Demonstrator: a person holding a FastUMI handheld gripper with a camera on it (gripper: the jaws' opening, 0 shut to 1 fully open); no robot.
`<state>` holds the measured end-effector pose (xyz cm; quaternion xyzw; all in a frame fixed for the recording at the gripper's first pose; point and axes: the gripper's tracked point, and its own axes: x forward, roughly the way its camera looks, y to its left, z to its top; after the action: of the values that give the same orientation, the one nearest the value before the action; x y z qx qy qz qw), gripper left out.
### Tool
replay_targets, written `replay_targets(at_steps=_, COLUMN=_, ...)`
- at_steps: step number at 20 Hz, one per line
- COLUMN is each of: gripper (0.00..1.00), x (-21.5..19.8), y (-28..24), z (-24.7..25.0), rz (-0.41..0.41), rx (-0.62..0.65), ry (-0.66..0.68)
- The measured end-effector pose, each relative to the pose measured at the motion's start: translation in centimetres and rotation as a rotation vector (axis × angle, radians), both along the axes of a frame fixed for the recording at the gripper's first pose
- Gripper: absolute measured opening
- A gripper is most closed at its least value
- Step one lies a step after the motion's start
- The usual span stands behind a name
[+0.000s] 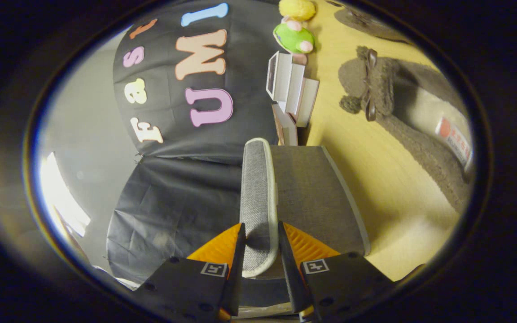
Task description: Open the storage box then place both shoes into the box .Put the left shoe in first, then the right shoe, with the right side of both shoes facing outward in a uniform manner.
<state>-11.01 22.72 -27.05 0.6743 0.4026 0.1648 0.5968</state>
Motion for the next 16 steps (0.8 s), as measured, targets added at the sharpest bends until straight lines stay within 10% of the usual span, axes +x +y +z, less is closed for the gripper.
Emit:
replay_targets(at_steps=5, gripper=0.05, x=0.8, y=-0.4, z=0.3, rz=-0.056, rx=0.005, ry=-0.03)
replay_targets(at_steps=16, gripper=0.03, x=1.9, y=2.8, z=10.2, rz=0.098, rx=-0.081, ry=-0.19)
